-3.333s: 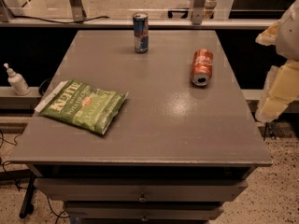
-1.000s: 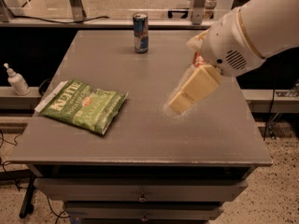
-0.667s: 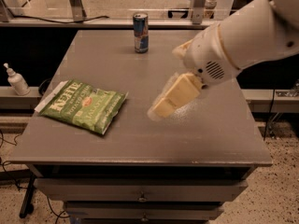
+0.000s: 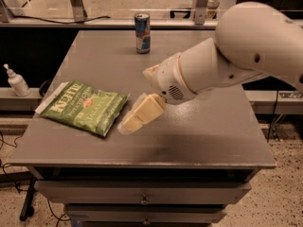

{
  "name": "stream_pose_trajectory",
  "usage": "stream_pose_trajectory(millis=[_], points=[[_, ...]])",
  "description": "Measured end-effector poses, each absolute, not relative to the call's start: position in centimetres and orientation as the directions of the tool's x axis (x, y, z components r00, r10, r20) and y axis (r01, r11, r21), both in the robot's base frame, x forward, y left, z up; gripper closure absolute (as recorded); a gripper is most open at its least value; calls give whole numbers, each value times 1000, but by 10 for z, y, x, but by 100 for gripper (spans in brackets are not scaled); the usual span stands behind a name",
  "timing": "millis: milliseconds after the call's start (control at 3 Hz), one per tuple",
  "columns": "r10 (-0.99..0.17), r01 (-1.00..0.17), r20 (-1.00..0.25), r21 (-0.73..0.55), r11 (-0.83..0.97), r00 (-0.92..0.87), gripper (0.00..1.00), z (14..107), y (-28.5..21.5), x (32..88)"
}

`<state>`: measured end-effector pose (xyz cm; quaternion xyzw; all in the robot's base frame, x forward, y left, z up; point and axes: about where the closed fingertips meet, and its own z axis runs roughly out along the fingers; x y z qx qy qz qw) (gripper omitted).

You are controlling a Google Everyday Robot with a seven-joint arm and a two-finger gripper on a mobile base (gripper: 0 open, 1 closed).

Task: Pick green jalapeno chip bag

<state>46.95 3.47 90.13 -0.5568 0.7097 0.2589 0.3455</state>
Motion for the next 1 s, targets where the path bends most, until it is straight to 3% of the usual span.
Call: stream_pose_trajectory(millis=[1000], points=[[-551,-982,-823,43,181,-138,0,883,91,465]])
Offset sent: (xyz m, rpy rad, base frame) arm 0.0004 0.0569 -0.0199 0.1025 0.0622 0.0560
